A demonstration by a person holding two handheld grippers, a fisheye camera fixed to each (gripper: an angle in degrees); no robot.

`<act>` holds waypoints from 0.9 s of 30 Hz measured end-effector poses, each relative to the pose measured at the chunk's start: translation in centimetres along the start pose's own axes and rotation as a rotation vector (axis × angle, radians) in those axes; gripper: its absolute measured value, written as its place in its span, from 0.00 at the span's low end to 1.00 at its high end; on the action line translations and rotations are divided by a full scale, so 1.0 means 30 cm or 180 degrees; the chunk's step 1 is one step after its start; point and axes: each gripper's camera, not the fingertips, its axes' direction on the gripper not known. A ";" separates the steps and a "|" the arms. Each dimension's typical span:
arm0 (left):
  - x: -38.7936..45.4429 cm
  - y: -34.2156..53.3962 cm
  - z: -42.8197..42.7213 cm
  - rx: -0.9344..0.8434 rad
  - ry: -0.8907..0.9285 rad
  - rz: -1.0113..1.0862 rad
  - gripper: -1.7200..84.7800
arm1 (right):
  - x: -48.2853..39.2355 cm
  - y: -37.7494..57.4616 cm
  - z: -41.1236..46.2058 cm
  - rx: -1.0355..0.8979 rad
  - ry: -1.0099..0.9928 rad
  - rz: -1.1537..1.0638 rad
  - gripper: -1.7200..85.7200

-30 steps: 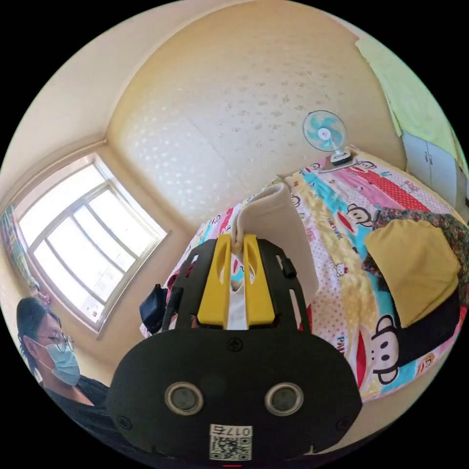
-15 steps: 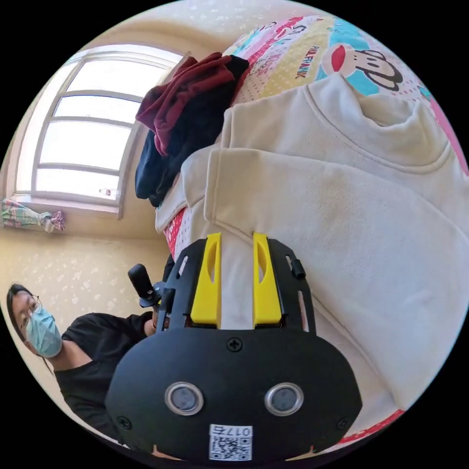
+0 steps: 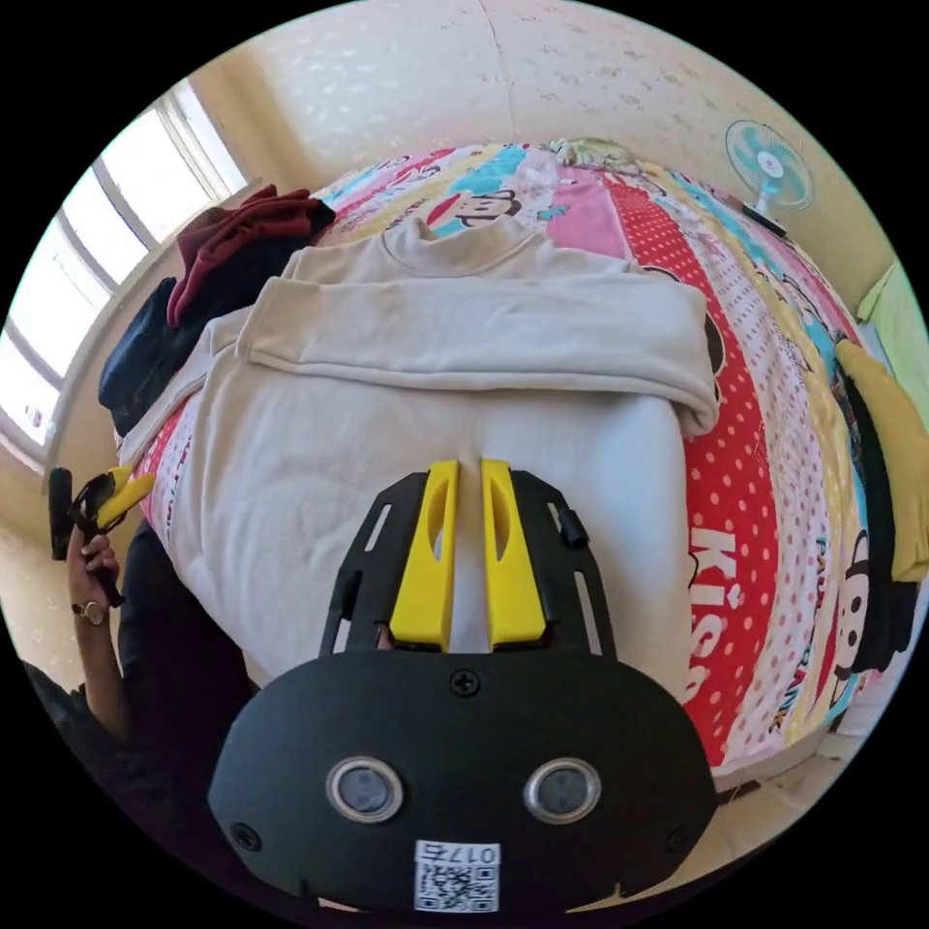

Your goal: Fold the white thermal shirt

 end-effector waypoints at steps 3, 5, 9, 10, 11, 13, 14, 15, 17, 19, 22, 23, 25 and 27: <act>-0.093 -0.007 -0.091 0.0287 -0.0161 -0.0406 0.18 | -0.170 0.010 0.036 -0.0058 0.0969 -0.0330 0.05; -0.148 0.003 -0.120 0.0374 0.0027 -0.0634 0.18 | -0.250 0.026 0.069 -0.0050 0.1461 -0.0529 0.04; -0.240 0.086 -0.176 0.1004 0.0387 -0.1013 0.16 | -0.318 0.066 0.126 0.0066 0.2275 -0.0454 0.03; -0.244 0.092 -0.182 0.1073 0.0362 -0.1025 0.16 | -0.313 0.072 0.122 0.0088 0.2238 -0.0417 0.03; -0.250 0.093 -0.186 0.1152 0.0307 -0.1042 0.17 | -0.306 0.075 0.117 0.0098 0.2188 -0.0384 0.03; -0.261 0.072 -0.173 0.1121 0.0260 -0.1084 0.17 | -0.259 0.084 0.096 0.0097 0.1836 -0.0273 0.03; -0.269 0.051 -0.157 0.1057 0.0271 -0.1123 0.18 | -0.246 0.086 0.091 0.0090 0.1746 -0.0251 0.03; -0.273 0.035 -0.145 0.1027 0.0290 -0.1178 0.18 | -0.219 0.090 0.085 0.0074 0.1589 -0.0217 0.03; -0.263 0.025 -0.144 0.1053 0.0276 -0.1224 0.16 | -0.178 0.099 0.076 0.0069 0.1384 -0.0155 0.03; -0.231 0.023 -0.161 0.1131 0.0381 -0.1105 0.10 | -0.120 0.114 0.061 0.0087 0.1132 -0.0078 0.03; -0.115 0.024 -0.238 0.1423 0.0596 -0.0707 0.07 | -0.052 0.140 0.044 0.0136 0.0931 -0.0022 0.03; -0.048 0.008 -0.281 0.1471 0.0517 -0.0537 0.07 | -0.038 0.144 0.041 0.0139 0.0902 -0.0012 0.03; 0.066 -0.030 -0.353 0.1525 0.0410 -0.0251 0.07 | 0.029 0.155 0.029 0.0104 0.0716 0.0057 0.03; 0.250 -0.085 -0.432 0.1613 0.0404 0.0189 0.07 | 0.106 0.170 0.011 0.0131 0.0406 0.0188 0.03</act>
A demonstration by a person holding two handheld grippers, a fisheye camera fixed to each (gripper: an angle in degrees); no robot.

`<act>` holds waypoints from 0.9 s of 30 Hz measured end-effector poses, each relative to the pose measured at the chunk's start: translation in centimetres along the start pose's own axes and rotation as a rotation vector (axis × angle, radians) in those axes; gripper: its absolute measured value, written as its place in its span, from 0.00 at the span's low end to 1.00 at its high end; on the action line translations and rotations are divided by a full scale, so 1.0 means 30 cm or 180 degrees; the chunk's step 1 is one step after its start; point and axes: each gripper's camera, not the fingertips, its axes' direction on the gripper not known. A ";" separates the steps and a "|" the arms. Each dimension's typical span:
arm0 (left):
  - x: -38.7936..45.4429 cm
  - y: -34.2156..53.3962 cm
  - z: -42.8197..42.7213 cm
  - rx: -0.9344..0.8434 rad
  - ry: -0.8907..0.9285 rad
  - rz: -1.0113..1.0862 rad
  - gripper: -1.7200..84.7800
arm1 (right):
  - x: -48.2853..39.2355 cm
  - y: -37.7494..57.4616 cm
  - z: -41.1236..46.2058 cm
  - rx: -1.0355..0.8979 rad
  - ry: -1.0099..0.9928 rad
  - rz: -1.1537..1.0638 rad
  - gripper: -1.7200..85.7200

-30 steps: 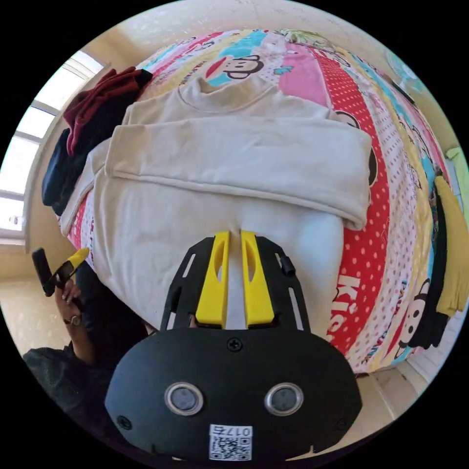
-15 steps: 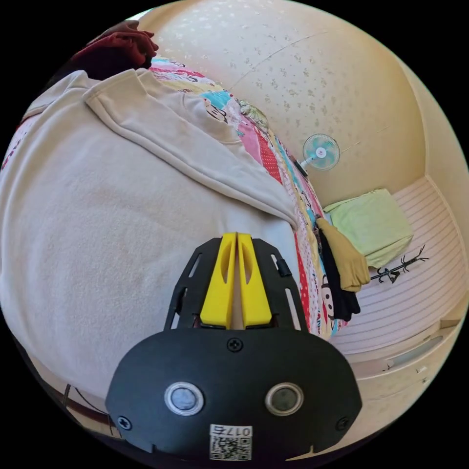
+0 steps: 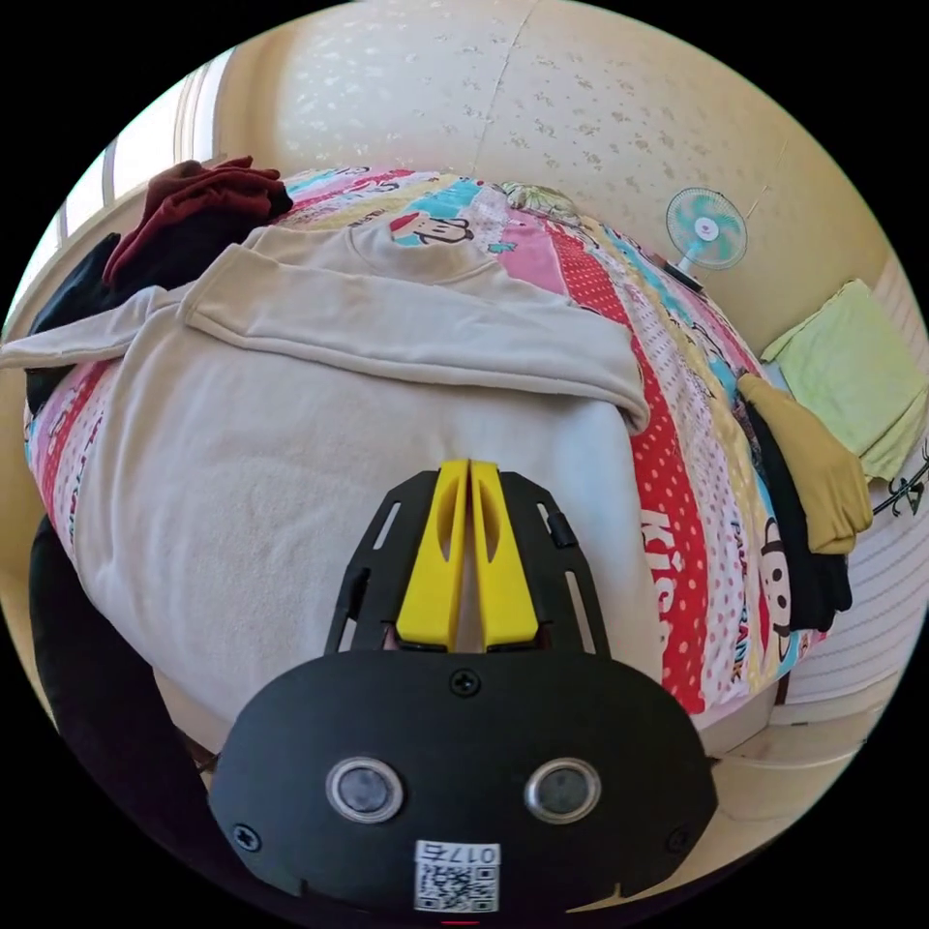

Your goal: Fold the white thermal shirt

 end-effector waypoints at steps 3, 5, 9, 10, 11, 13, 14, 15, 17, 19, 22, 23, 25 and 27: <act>0.263 -0.055 0.080 -0.0211 0.0262 0.0528 0.07 | 0.162 0.032 -0.010 0.0088 -0.0739 0.0274 0.03; 0.438 -0.032 0.184 -0.0404 0.0362 0.0925 0.07 | 0.259 0.053 -0.006 0.0127 -0.1193 0.0454 0.03; 0.777 0.166 0.520 -0.1000 0.0527 0.1538 0.08 | 0.428 0.095 -0.001 0.0198 -0.1903 0.0747 0.03; 0.813 0.207 0.569 -0.1088 0.0584 0.1602 0.08 | 0.458 0.102 -0.007 0.0210 -0.1970 0.0745 0.03; 0.880 0.298 0.671 -0.1281 0.0721 0.1708 0.08 | 0.471 0.106 -0.011 0.0217 -0.1984 0.0739 0.03; 0.950 0.445 0.816 -0.1609 0.0926 0.1747 0.08 | 0.514 0.118 -0.031 0.0262 -0.2066 0.0622 0.03; 0.974 0.542 0.901 -0.1759 0.1019 0.1730 0.08 | 0.524 0.121 -0.036 0.0275 -0.2096 0.0590 0.03; 0.983 0.635 0.980 -0.1847 0.1033 0.1731 0.08 | 0.548 0.128 -0.045 0.0304 -0.2161 0.0552 0.03; 0.966 0.774 1.108 -0.2019 0.0888 0.1706 0.08 | 0.596 0.140 -0.058 0.0360 -0.2275 0.0591 0.03; 0.919 0.905 1.238 -0.2411 0.0720 0.1554 0.09 | 0.675 0.157 -0.067 0.0449 -0.2514 0.0763 0.03; 0.857 1.077 1.376 -0.3033 0.0702 0.1456 0.11 | 0.757 0.161 -0.056 0.0357 -0.2763 0.0941 0.03; 0.843 1.108 1.396 -0.3196 0.0598 0.1416 0.11 | 0.767 0.158 -0.053 0.0278 -0.2737 0.0977 0.03; 0.831 1.104 1.374 -0.3204 0.0559 0.1391 0.13 | 0.789 0.147 -0.063 0.0155 -0.2675 0.0891 0.03; 0.819 1.043 1.286 -0.3045 0.0546 0.1449 0.14 | 0.802 0.145 -0.084 0.0158 -0.2607 0.0809 0.03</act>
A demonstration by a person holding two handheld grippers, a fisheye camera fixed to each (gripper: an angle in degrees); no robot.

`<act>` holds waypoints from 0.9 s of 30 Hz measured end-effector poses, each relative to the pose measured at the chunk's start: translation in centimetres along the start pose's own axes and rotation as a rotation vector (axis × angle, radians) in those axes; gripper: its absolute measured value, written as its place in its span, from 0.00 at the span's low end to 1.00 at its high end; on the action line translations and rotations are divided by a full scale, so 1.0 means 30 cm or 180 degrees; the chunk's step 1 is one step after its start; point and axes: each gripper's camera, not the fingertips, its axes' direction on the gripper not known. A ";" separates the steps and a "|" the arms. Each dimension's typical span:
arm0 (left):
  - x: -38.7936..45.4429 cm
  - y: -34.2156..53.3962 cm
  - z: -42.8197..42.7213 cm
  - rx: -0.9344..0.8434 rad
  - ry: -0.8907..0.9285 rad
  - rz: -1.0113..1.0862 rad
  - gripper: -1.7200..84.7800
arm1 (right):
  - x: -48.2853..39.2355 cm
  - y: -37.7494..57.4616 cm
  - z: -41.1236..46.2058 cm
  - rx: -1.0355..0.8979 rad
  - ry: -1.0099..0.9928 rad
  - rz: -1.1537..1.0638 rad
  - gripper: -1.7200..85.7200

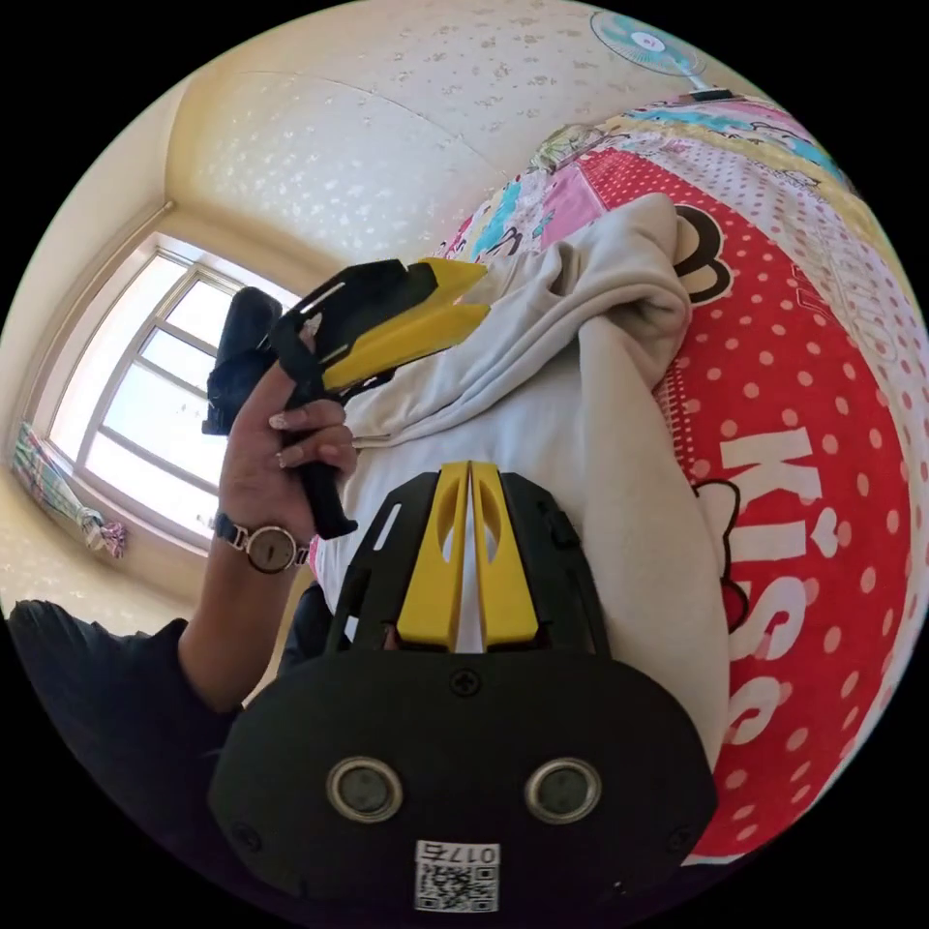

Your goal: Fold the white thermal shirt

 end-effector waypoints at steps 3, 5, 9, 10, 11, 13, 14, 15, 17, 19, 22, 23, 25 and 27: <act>-0.026 0.085 -0.160 0.0094 -0.0276 -0.0039 0.14 | 0.001 -0.007 -0.042 -0.0024 0.0002 -0.0054 0.03; -0.060 0.156 -0.248 0.0065 -0.0410 -0.0107 0.14 | 0.008 -0.010 -0.074 -0.0003 -0.0066 -0.0048 0.03; -0.158 0.393 -0.418 0.0135 -0.0936 -0.0484 0.15 | 0.000 -0.007 -0.172 0.0000 -0.0184 -0.0085 0.04; -0.173 0.432 -0.436 0.0152 -0.0970 -0.0563 0.15 | -0.013 0.002 -0.213 -0.0032 -0.0165 -0.0109 0.05; -0.201 0.506 -0.464 0.0163 -0.0941 -0.0706 0.16 | -0.021 0.010 -0.238 -0.0025 -0.0152 -0.0121 0.05; -0.239 0.610 -0.483 0.0142 -0.0818 -0.0854 0.16 | -0.050 0.044 -0.358 0.0150 -0.0027 -0.0126 0.07; -0.259 0.668 -0.481 0.0062 -0.0795 -0.0929 0.16 | -0.056 0.054 -0.388 0.0169 0.0053 -0.0124 0.08; -0.275 0.719 -0.473 -0.0027 -0.0831 -0.1017 0.17 | -0.068 0.076 -0.451 0.0204 0.0289 -0.0083 0.09; -0.275 0.793 -0.467 0.0044 -0.0734 -0.1014 0.17 | -0.079 0.120 -0.534 0.0271 0.0783 0.0090 0.11; -0.261 0.850 -0.458 0.0157 -0.0654 -0.1003 0.16 | -0.088 0.181 -0.606 0.0244 0.1316 0.0246 0.13; -0.233 0.902 -0.423 0.0325 -0.0686 -0.0915 0.17 | -0.051 0.225 -0.597 -0.0353 0.1369 0.0485 0.14; -0.216 0.914 -0.418 0.0413 -0.0761 -0.0891 0.17 | -0.040 0.234 -0.585 -0.0510 0.1378 0.0550 0.14; -0.194 0.911 -0.407 0.0349 -0.0837 -0.0820 0.16 | -0.025 0.275 -0.552 -0.0830 0.1487 0.0707 0.11; -0.172 0.892 -0.418 0.0127 -0.0838 -0.0718 0.09 | -0.054 0.291 -0.578 -0.0743 0.1333 0.0704 0.09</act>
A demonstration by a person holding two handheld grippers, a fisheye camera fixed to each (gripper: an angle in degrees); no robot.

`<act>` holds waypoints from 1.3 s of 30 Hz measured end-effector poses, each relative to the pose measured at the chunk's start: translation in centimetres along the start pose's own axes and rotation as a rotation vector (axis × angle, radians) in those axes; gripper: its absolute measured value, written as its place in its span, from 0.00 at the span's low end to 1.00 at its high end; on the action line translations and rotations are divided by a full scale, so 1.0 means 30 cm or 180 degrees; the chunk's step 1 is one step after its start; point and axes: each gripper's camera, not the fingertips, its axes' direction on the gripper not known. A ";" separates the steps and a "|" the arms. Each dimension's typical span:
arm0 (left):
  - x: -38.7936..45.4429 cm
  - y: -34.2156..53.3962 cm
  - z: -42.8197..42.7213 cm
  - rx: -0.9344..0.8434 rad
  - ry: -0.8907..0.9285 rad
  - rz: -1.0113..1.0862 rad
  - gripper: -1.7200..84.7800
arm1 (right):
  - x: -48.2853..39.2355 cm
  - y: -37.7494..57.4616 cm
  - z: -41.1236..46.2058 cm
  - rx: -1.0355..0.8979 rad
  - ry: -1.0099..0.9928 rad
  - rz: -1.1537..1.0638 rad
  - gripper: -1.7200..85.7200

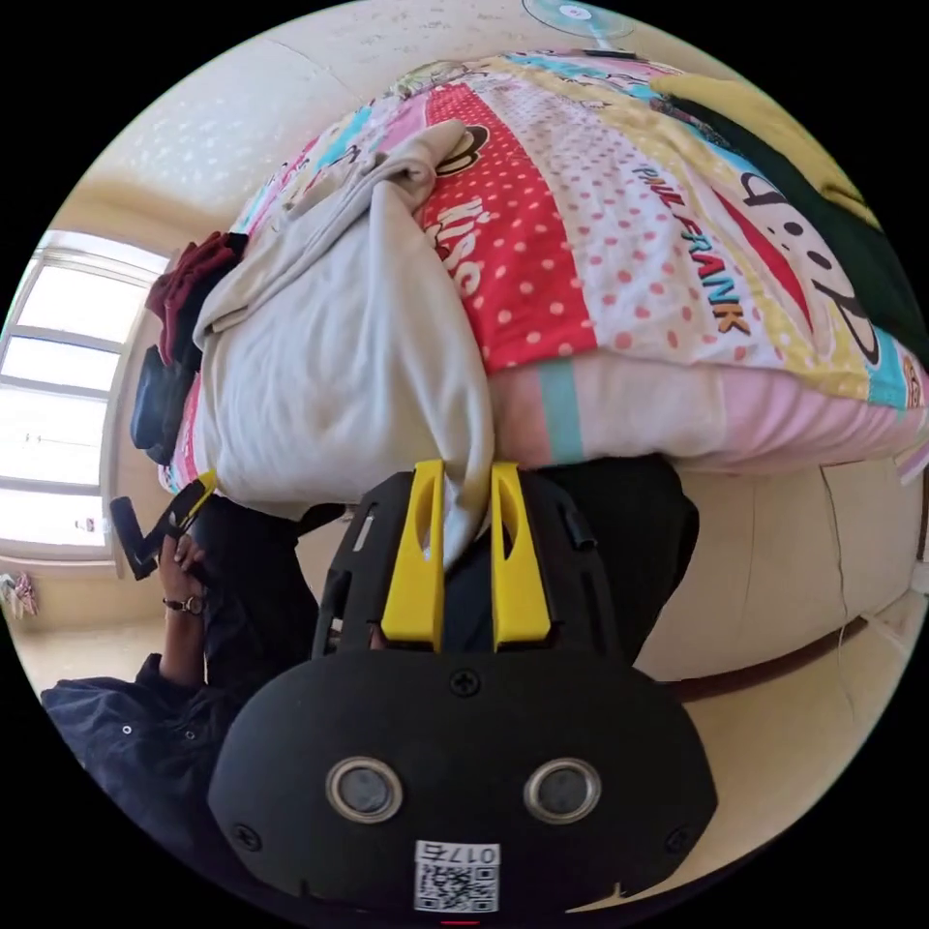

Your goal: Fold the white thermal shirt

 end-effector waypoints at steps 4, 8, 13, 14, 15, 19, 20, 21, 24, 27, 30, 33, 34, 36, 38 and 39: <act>-0.017 -0.028 -0.142 0.0220 0.0263 0.0087 0.07 | -0.051 0.030 -0.188 0.0385 -0.0395 -0.0145 0.06; -0.043 -0.146 -0.356 0.0739 0.0585 0.0234 0.06 | -0.121 -0.009 -0.401 0.0879 -0.0527 -0.0396 0.06; -0.117 -0.426 -0.352 0.0511 0.0633 0.0207 0.08 | -0.106 -0.241 -0.449 0.0858 -0.0297 -0.0348 0.07; -0.167 -0.462 -0.326 0.0437 0.0874 -0.0012 0.09 | -0.091 -0.264 -0.436 0.0801 -0.0311 -0.0286 0.07; -0.205 -0.471 -0.312 0.0418 0.1064 -0.0168 0.12 | -0.060 -0.297 -0.410 0.0637 -0.0382 -0.0166 0.08; -0.251 -0.397 -0.317 0.0255 0.0821 -0.0242 0.17 | -0.046 -0.213 -0.439 0.0655 -0.0293 -0.0045 0.16; -0.267 -0.349 -0.320 0.0254 0.0709 -0.0253 0.17 | -0.049 -0.190 -0.447 0.0709 -0.0172 -0.0029 0.16; -0.286 -0.303 -0.313 0.0218 0.0653 -0.0279 0.18 | -0.050 -0.148 -0.458 0.0793 0.0024 0.0014 0.17; -0.328 -0.220 -0.260 0.0007 0.0643 -0.0324 0.18 | -0.024 -0.081 -0.454 0.0857 -0.0027 0.0067 0.18; -0.365 -0.190 -0.222 0.0058 0.0885 -0.0404 0.18 | 0.008 -0.053 -0.421 0.0839 -0.0508 0.0077 0.18; -0.382 -0.189 -0.167 0.0062 0.0989 -0.0412 0.15 | -0.003 -0.030 -0.383 0.0713 -0.0746 0.0082 0.17; -0.431 -0.189 -0.155 -0.0020 0.1232 -0.0491 0.11 | -0.029 0.021 -0.362 0.0778 -0.0879 -0.0086 0.11; -0.443 -0.191 -0.165 -0.0021 0.1400 -0.0429 0.10 | -0.031 0.052 -0.383 0.0900 -0.1058 -0.0138 0.09; -0.500 -0.184 -0.251 0.0164 0.2248 -0.0184 0.09 | -0.042 0.104 -0.445 0.1041 -0.1335 -0.0372 0.08; -0.537 -0.170 -0.346 0.0321 0.2817 -0.0006 0.09 | -0.066 0.154 -0.524 0.1104 -0.1612 -0.0723 0.07; -0.554 -0.160 -0.419 0.0377 0.3042 0.0105 0.08 | -0.087 0.192 -0.586 0.1185 -0.1771 -0.0955 0.07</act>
